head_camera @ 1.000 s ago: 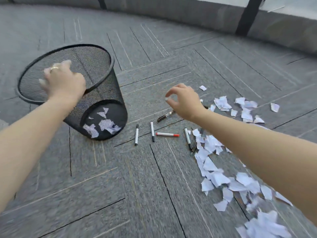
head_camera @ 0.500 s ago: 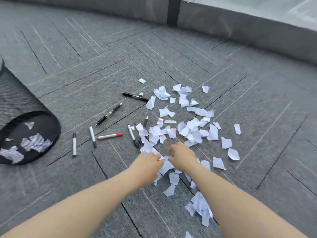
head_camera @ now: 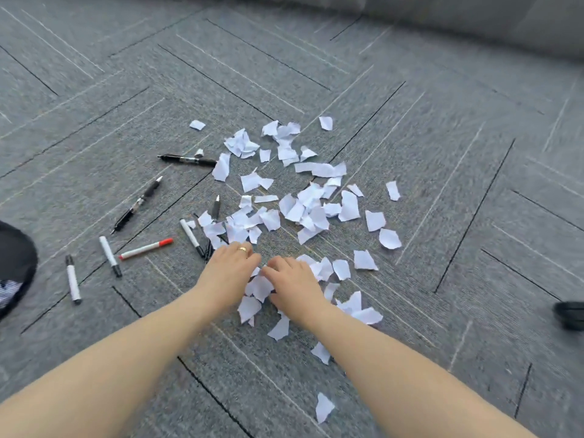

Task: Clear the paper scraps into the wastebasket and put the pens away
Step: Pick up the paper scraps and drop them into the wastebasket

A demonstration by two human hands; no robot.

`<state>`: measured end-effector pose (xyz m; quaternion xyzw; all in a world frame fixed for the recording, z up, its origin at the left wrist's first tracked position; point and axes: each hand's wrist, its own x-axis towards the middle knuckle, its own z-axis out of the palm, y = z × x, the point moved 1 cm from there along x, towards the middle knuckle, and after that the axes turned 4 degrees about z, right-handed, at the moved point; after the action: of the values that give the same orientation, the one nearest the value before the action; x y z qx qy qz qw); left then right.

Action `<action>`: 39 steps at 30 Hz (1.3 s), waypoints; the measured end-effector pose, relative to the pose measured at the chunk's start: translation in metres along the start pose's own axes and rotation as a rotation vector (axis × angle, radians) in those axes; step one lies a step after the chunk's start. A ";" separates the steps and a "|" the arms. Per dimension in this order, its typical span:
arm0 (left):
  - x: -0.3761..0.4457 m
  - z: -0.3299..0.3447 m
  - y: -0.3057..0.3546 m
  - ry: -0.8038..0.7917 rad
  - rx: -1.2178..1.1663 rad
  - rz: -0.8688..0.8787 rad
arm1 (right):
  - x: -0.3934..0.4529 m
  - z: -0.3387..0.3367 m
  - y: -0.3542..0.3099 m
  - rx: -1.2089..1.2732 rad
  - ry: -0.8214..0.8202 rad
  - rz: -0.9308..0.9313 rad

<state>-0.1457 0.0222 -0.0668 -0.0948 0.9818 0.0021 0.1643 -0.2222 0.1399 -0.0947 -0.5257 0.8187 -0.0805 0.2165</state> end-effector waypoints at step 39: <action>-0.016 0.032 0.000 -0.070 -0.459 -0.413 | 0.031 -0.051 0.010 0.220 -0.200 0.240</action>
<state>-0.1205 0.0267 -0.0918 -0.3266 0.9094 0.1938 0.1695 -0.2639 0.1115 -0.0608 -0.4029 0.8361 -0.0904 0.3611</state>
